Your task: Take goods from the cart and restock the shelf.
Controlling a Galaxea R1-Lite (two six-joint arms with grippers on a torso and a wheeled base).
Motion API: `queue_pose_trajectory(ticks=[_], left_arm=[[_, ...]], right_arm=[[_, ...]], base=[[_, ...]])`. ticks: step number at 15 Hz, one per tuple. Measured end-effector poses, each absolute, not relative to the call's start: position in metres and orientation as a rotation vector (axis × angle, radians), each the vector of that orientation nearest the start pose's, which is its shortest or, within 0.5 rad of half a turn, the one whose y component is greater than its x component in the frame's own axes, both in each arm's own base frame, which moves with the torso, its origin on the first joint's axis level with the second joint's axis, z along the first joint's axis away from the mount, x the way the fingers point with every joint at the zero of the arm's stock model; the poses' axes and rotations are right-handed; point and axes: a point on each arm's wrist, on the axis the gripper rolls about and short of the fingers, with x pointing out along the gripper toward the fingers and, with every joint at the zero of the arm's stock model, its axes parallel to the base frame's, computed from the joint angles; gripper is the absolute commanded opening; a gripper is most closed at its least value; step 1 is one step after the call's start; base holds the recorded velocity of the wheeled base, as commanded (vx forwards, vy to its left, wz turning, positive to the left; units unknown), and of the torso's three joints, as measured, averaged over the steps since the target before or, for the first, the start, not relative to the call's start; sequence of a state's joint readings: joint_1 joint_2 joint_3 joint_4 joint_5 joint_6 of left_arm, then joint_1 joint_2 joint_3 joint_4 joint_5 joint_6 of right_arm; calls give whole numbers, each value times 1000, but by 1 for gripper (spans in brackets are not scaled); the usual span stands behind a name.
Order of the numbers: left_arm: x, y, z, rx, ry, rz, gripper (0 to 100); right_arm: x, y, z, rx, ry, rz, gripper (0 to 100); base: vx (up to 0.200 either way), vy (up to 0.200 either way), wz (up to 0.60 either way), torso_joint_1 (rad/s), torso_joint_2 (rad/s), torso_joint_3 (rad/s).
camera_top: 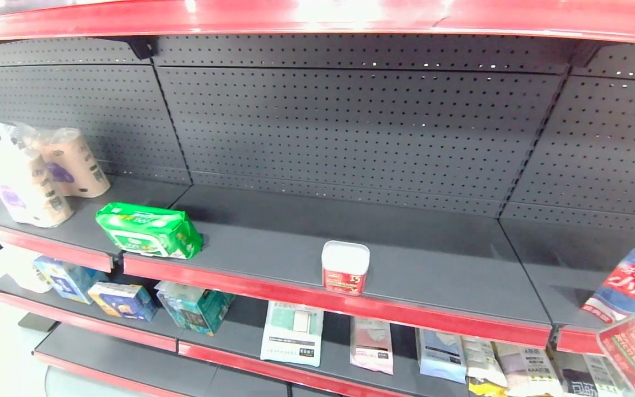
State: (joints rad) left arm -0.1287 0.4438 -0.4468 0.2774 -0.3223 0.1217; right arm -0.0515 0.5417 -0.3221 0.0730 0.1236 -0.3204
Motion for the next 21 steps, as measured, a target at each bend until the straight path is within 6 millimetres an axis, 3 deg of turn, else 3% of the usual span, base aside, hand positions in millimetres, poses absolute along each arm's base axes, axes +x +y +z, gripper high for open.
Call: queue_pose_trajectory(ticks=[4,7,9,14,17,21], left_arm=[[-8,-6,173,92,245,-464,100],[-28,-4,158,90,260,-480,100],[-42,0,145,102,226,-445,100],[-36,6,124,117,87,-171,100],[-28,6,110,68,106,-53,100],[-22,5,111,57,157,35,100]], right_arm=[[36,4,181,-296,237,212,0],[57,10,204,-294,196,310,0],[82,18,212,-290,180,371,0],[138,37,204,-256,254,470,0],[149,40,194,-234,316,475,0],[153,41,190,-224,343,475,0]], base=[[0,0,0,0,0,0],[0,0,0,0,0,0],[0,0,0,0,0,0],[0,0,0,0,0,0],[0,0,0,0,0,0],[0,0,0,0,0,0]])
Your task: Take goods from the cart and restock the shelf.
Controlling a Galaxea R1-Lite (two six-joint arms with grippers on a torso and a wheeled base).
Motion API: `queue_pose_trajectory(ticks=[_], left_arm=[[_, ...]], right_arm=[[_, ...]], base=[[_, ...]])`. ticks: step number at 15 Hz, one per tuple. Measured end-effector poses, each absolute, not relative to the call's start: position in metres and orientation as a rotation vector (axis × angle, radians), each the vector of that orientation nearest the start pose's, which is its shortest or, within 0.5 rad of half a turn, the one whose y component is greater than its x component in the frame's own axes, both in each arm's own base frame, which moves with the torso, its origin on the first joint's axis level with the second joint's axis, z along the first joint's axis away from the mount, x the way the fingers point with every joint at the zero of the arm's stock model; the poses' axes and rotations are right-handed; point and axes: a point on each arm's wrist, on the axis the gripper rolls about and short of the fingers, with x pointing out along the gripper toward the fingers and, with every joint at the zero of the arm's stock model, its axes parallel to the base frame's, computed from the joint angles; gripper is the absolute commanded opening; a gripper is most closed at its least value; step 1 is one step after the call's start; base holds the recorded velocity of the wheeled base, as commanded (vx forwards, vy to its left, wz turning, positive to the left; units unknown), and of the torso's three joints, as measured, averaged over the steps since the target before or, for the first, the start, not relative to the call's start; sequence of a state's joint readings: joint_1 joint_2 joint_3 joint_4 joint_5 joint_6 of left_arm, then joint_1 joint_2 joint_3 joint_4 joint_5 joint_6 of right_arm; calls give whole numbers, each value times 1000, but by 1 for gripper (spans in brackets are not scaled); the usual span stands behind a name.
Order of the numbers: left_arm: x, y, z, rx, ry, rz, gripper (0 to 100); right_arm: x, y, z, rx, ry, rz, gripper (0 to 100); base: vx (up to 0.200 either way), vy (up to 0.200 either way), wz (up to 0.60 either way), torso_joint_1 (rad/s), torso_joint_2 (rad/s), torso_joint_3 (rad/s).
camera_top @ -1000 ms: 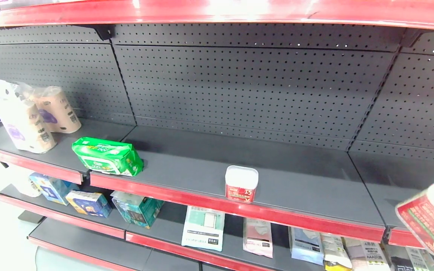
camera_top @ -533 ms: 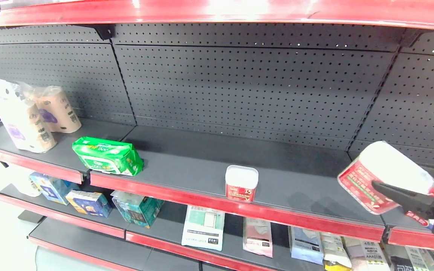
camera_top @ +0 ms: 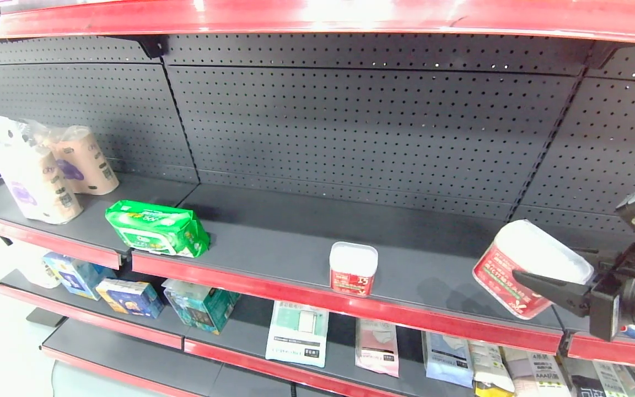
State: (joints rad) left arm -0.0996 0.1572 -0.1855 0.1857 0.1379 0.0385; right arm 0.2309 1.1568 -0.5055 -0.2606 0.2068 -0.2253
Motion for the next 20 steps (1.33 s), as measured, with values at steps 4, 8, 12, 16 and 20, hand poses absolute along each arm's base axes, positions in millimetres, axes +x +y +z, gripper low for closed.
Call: queue_pose_trajectory(ticks=[4,8,12,16,20], left_arm=[[-23,3,94,50,178,98,100],[-25,-1,95,-31,-6,-65,100],[-23,3,84,-52,-43,123,100],[-23,0,82,-35,-55,19,100],[-22,0,81,34,-48,10,100]], right_arm=[[153,40,189,-223,349,473,0],[153,40,189,-223,345,471,0],[152,40,188,-224,349,472,0],[149,39,185,-224,355,472,0],[148,39,186,-226,351,471,0]], base=[[0,0,0,0,0,0],[0,0,0,0,0,0],[0,0,0,0,0,0],[0,0,0,0,0,0],[0,0,0,0,0,0]])
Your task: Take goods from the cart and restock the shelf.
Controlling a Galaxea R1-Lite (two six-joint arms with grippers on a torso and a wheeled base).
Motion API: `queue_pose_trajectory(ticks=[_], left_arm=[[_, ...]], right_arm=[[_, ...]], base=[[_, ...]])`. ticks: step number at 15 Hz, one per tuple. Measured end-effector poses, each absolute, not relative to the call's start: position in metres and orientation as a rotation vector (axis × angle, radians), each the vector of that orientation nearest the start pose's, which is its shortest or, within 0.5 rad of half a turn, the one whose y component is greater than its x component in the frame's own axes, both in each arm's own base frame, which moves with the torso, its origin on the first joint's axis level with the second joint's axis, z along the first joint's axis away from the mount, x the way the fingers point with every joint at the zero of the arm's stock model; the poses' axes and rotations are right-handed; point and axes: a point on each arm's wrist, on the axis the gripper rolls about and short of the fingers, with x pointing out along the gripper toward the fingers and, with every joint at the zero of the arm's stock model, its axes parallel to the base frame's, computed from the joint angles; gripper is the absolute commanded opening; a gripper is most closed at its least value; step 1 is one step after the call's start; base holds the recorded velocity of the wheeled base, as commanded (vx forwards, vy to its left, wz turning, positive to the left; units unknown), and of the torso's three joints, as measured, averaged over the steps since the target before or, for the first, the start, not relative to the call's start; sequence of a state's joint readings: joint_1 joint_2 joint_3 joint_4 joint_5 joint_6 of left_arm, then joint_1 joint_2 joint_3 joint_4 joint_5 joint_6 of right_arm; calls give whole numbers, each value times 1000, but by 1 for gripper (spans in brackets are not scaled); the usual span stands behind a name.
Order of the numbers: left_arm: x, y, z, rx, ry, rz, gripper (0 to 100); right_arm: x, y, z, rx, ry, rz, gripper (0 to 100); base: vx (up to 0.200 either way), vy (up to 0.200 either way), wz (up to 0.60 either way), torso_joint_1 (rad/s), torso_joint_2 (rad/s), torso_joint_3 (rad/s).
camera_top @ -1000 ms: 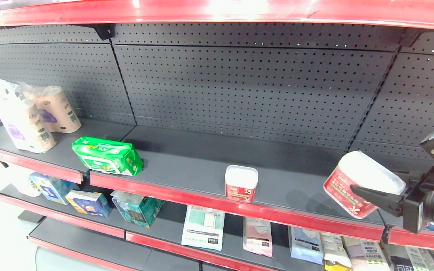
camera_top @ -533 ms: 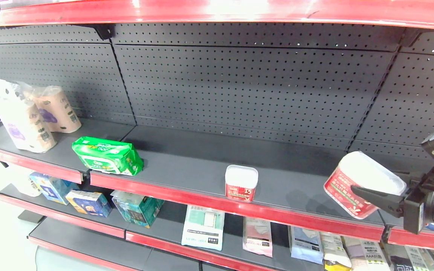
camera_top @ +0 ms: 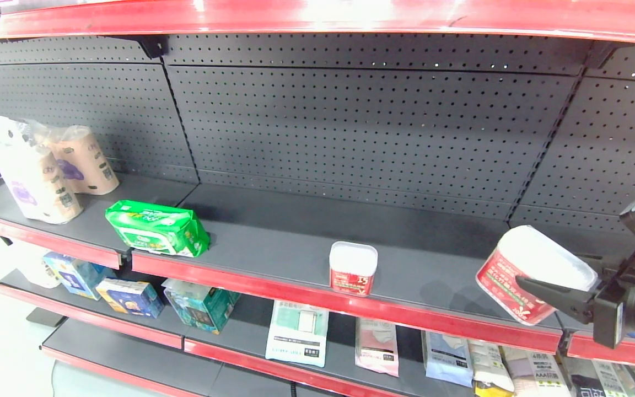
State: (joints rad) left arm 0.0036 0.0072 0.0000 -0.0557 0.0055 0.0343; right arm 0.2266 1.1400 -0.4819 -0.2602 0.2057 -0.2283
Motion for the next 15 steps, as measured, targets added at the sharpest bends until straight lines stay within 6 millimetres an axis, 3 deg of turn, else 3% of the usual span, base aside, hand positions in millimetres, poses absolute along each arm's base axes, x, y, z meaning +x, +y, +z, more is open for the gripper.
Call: queue_pose_trajectory(ticks=[4,8,12,15], left_arm=[[-23,0,81,13,-52,26,100],[-23,-4,81,85,-59,-158,100],[-23,2,83,-11,-65,105,100],[-23,1,80,-33,-37,60,100]], right_arm=[[147,39,186,-226,347,470,0],[146,38,185,-227,350,470,0],[146,38,185,-227,350,468,0],[145,38,184,-227,353,468,0]], base=[[0,0,0,0,0,0],[0,0,0,0,0,0],[0,0,0,0,0,0],[0,0,0,0,0,0]])
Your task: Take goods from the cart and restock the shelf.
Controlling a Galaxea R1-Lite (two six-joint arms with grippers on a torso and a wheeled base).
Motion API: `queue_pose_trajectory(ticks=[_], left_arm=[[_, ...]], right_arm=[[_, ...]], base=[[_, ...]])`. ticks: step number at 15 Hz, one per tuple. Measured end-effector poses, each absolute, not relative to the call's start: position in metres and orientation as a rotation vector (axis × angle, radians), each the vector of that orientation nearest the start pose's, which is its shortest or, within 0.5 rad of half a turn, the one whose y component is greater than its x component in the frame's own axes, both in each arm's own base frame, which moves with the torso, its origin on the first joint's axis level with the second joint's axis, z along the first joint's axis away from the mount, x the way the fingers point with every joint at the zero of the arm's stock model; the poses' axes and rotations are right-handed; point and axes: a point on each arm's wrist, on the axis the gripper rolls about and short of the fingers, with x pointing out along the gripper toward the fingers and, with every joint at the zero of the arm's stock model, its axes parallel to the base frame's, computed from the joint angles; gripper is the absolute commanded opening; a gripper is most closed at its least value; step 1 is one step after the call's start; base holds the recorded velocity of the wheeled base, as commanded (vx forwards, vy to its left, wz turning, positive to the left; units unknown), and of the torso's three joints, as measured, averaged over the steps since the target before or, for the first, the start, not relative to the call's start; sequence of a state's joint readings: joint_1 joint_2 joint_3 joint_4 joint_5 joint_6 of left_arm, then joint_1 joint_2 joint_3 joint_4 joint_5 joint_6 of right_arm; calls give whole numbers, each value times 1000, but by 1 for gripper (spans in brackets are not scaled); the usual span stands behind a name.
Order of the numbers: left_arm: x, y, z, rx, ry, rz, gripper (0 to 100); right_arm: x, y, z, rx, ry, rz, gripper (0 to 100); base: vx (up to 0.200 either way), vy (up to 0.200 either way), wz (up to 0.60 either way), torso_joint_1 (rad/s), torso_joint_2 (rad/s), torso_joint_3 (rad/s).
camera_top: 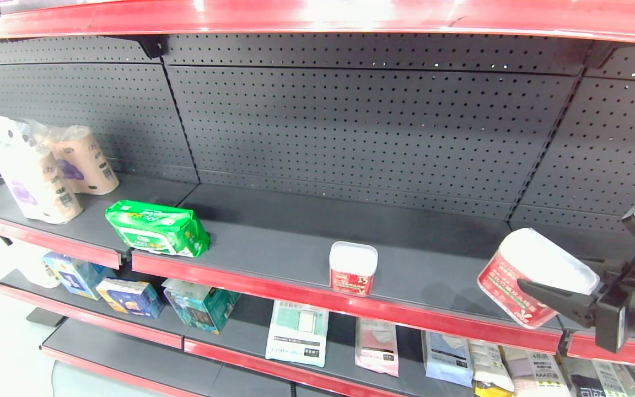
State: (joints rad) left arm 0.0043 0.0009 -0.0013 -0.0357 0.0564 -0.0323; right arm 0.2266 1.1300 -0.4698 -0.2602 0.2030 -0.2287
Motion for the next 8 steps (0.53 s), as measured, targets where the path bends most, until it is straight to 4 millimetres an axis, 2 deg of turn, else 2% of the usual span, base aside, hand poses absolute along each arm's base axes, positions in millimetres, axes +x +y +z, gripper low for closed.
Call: queue_pose_trajectory(ticks=[2,8], left_arm=[[-23,0,76,-16,2,10,100],[-23,0,76,-6,1,7,100]], right_arm=[[145,38,183,-227,354,469,0],[142,37,179,-226,369,468,0]], base=[[0,0,0,0,0,0],[0,0,0,0,0,0]])
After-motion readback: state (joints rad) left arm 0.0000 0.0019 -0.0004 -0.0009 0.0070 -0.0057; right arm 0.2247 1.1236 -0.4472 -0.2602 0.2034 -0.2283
